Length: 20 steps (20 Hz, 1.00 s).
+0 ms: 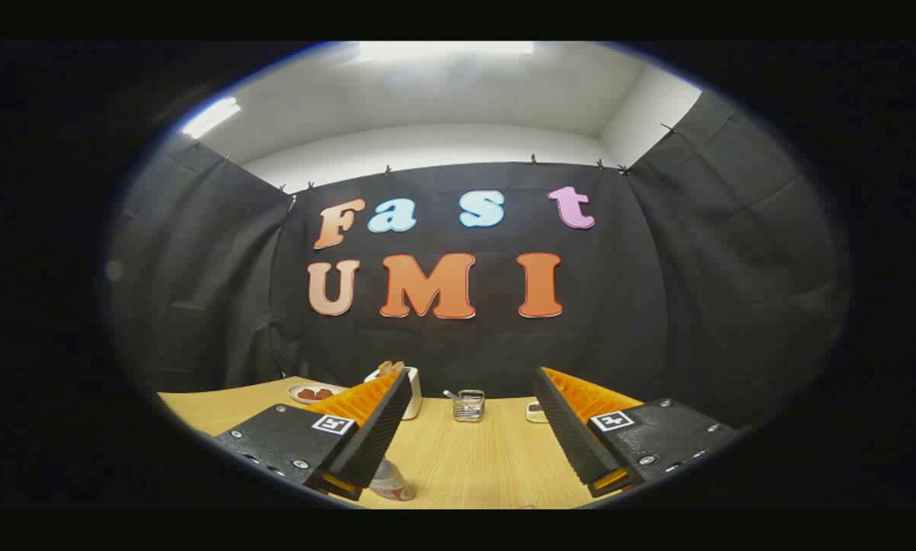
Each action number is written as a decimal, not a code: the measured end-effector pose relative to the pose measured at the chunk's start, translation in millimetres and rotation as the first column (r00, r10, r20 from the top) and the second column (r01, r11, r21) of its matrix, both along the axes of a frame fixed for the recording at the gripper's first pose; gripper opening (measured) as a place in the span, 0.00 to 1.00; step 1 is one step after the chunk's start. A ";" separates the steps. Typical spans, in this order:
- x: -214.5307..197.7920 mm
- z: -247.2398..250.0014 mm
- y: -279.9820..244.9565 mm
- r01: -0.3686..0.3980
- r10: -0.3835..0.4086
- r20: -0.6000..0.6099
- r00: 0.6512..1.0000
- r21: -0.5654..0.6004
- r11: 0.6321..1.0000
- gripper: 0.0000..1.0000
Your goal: Take the bottle from table, then pour the juice into the cup, finally place the bottle on the coaster
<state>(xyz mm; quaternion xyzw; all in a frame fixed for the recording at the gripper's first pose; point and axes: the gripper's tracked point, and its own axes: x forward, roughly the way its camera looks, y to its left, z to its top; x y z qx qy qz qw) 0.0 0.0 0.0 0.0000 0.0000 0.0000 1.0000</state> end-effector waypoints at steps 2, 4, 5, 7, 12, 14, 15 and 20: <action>0.7 1.3 2.0 -0.002 0.002 0.012 1.000 -0.007 1.000 0.96; 1.6 -2.1 5.7 -0.009 0.009 0.012 1.000 -0.008 1.000 0.96; 2.4 -6.3 7.9 -0.012 0.012 0.001 1.000 -0.011 1.000 0.97; 1.9 -11.4 13.0 -0.023 0.022 -0.017 1.000 -0.028 0.999 0.97; 0.4 -10.4 27.4 -0.048 0.047 -0.009 0.999 -0.069 0.997 0.97; -0.3 -12.1 34.2 -0.067 0.066 -0.009 0.998 -0.067 0.996 0.97; -0.8 -12.9 36.1 -0.071 0.071 -0.011 0.997 -0.064 0.995 0.97; -0.8 -22.7 42.9 -0.088 0.087 -0.023 0.996 -0.041 0.995 0.97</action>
